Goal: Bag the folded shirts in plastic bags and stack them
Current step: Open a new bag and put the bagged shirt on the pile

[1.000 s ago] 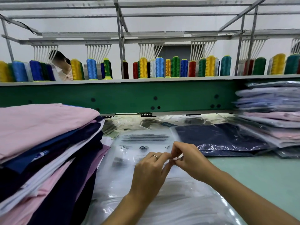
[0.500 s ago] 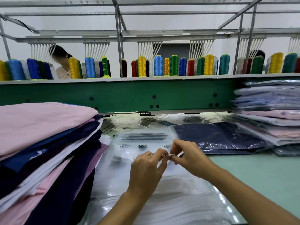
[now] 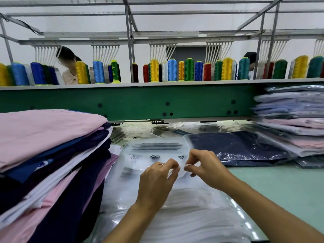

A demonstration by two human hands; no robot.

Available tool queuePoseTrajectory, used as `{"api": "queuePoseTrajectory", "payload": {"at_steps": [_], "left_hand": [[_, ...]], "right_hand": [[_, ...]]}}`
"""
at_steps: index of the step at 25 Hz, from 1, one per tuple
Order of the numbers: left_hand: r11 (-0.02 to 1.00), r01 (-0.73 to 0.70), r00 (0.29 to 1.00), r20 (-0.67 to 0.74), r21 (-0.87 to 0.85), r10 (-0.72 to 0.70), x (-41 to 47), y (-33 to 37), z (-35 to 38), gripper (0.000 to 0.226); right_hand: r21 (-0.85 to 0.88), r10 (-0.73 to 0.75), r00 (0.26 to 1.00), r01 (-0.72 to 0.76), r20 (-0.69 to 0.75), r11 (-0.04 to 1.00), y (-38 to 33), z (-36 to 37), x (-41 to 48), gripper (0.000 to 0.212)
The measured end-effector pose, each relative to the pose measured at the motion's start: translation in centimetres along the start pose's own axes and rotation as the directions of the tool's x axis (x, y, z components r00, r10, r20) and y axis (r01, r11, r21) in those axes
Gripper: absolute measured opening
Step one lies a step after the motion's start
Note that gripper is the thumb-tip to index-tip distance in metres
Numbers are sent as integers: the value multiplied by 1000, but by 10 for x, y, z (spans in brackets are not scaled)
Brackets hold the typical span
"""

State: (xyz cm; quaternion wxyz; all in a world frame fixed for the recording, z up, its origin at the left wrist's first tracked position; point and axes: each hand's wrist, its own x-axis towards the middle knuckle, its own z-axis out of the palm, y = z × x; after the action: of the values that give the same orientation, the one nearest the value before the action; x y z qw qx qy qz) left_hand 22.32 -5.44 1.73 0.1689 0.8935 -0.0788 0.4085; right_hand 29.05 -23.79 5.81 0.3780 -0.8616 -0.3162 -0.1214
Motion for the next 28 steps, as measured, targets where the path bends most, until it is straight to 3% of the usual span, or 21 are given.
{"api": "queuePoseTrajectory", "payload": {"at_steps": [5, 11, 23, 28], "left_hand": [[982, 125, 990, 43, 139, -132, 1, -23, -17, 13], [916, 291, 941, 93, 276, -326, 3, -56, -37, 13], [842, 457, 885, -49, 287, -464, 11, -77, -44, 11], [832, 484, 869, -41, 272, -493, 14, -77, -46, 13]], "right_hand": [[66, 100, 991, -95, -86, 993, 16, -12, 7, 24], [-22, 248, 955, -255, -160, 967, 42, -33, 8, 23], [-175, 299, 940, -325, -163, 929, 47, -35, 9, 27], [-195, 308, 936, -338, -171, 921, 50, -37, 9, 26]]}}
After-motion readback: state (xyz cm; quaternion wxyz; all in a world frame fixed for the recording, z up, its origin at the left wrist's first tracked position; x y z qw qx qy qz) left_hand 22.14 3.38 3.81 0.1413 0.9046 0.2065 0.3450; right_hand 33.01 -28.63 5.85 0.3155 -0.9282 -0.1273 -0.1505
